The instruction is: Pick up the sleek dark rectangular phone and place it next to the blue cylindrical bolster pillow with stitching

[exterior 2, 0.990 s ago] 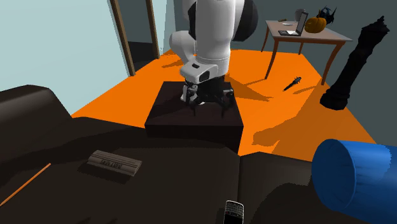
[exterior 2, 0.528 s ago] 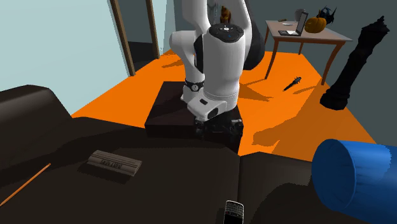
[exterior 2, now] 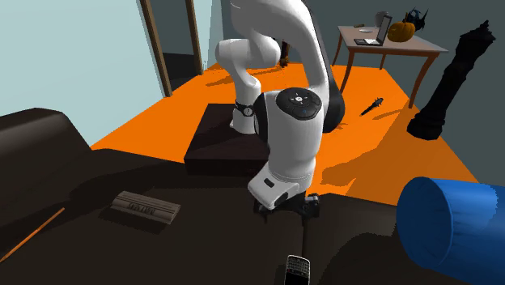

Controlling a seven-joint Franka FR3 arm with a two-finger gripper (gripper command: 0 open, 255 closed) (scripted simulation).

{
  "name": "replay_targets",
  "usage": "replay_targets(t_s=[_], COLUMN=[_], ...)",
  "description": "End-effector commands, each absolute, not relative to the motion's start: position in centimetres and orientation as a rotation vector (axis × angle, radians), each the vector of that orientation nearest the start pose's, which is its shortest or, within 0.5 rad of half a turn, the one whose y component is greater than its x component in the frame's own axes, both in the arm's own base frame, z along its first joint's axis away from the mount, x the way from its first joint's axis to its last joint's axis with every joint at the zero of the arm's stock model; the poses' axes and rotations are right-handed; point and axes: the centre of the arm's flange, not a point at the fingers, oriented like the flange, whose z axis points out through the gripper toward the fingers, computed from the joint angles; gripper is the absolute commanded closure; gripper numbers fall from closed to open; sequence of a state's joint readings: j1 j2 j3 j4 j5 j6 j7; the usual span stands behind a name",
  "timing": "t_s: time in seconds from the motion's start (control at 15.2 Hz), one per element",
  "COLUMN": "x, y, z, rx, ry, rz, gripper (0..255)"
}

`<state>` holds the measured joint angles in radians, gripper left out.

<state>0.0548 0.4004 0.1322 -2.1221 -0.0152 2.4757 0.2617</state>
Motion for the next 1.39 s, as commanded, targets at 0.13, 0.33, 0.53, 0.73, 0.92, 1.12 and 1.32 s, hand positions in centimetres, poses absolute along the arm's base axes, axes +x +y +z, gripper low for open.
replay_targets(t_s=[0.13,0.33,0.53,0.73,0.92,1.12,1.32], x=[59.8,62.4,64.9,64.8,64.8,64.8,64.8], y=[11.8,12.7,13.5,13.6,13.6,13.7,13.7], z=[18.0,15.3,12.7,11.1,9.6,8.7,8.7], rx=[-3.096,-3.087,-3.079,-3.079,-3.079,-3.079,-3.079], ry=[0.129,0.142,0.154,0.154,0.154,0.154,0.154], rz=[0.063,0.051,0.039,0.039,0.039,0.039,0.039], gripper=[0,0,0,0,0,0,0])
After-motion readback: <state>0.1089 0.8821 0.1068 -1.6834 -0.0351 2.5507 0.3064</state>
